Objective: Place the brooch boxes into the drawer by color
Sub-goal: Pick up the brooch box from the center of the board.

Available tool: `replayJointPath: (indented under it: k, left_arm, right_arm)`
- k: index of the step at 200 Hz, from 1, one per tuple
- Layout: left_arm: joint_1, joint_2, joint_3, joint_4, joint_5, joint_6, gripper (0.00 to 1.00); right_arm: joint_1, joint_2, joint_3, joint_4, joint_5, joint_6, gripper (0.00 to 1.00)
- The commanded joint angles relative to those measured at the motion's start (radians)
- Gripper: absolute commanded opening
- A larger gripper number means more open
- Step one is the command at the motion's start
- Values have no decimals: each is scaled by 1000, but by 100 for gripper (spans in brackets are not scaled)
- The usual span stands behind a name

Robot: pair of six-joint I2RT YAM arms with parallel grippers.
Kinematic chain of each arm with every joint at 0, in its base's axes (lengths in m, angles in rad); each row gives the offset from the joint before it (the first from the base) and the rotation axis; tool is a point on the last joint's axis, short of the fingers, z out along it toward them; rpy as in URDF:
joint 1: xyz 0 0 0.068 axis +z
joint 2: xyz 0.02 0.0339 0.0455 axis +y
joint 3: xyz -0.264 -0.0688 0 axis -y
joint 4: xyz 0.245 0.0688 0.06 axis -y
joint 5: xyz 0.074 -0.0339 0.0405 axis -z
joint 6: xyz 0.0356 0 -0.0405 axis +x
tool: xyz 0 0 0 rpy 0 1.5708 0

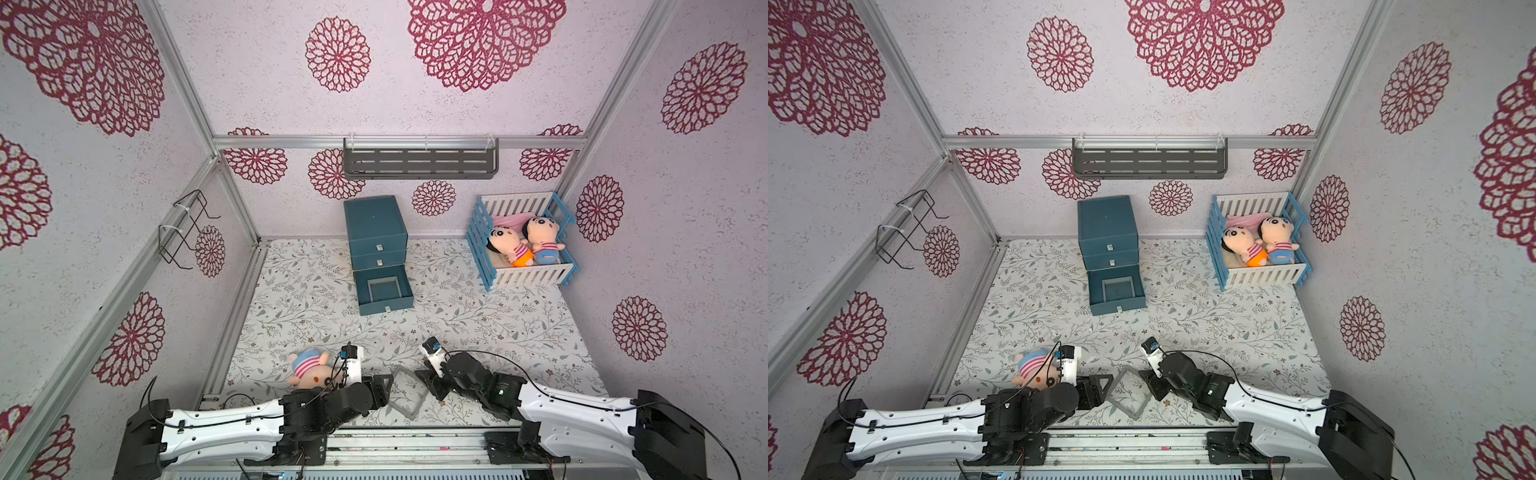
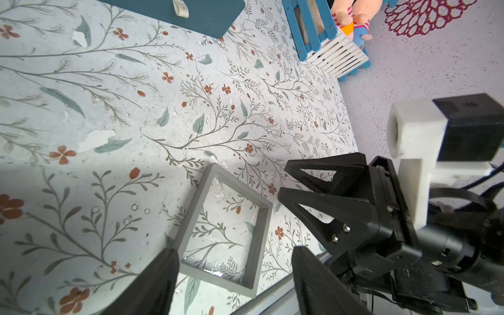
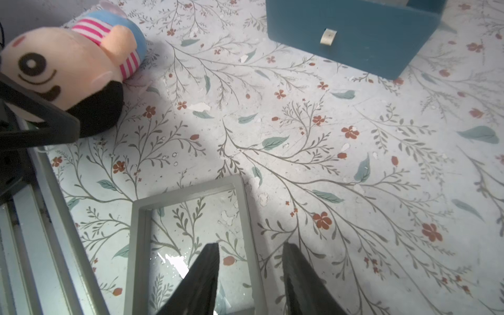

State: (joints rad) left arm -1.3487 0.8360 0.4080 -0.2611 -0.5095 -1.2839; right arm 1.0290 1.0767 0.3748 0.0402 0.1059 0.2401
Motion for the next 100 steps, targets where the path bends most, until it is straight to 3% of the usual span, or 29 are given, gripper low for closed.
replayJointPath:
  k: [1, 100]
  left_arm:
    - [-13, -3, -1, -16, -36, -16, 73]
    - [-14, -31, 10, -37, -51, -8, 73]
  right_arm:
    - [14, 17, 5, 48, 27, 18, 44]
    - [21, 125, 34, 46, 6, 31, 37]
